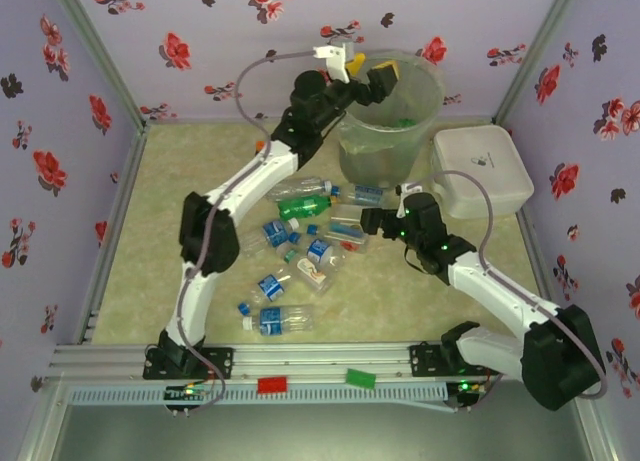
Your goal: Put the plastic bottles in the bin
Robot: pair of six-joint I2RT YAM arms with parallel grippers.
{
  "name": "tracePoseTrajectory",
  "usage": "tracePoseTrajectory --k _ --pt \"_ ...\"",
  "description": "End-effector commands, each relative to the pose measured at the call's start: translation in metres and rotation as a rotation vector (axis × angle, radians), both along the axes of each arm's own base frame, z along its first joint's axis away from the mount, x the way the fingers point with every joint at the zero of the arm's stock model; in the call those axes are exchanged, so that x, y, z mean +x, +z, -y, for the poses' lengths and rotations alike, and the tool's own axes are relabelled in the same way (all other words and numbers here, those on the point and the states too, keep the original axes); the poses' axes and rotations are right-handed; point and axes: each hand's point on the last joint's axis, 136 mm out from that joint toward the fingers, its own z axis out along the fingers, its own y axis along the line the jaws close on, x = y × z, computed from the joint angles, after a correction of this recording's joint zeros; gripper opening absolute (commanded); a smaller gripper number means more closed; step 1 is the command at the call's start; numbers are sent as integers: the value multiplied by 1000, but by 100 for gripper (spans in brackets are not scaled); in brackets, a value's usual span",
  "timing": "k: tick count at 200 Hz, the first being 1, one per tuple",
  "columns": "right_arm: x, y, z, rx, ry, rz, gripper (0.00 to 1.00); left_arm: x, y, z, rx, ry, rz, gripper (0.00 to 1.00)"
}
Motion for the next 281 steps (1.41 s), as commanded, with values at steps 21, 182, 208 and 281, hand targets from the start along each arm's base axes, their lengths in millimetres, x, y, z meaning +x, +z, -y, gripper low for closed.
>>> tracePoseTrajectory --k 21,182,208,281 --pt "-6 -13 -27 -94 150 -107 100 -44 42 -69 -41 41 98 100" --pt "-180 -16 -216 -224 916 -208 97 -136 -219 -352 156 617 -562 100" --pt "-196 -29 -230 -298 986 -177 97 -154 -228 -380 158 682 -598 100" --pt "-217 -88 -232 -624 1095 -175 96 -159 -232 -402 47 743 -608 100"
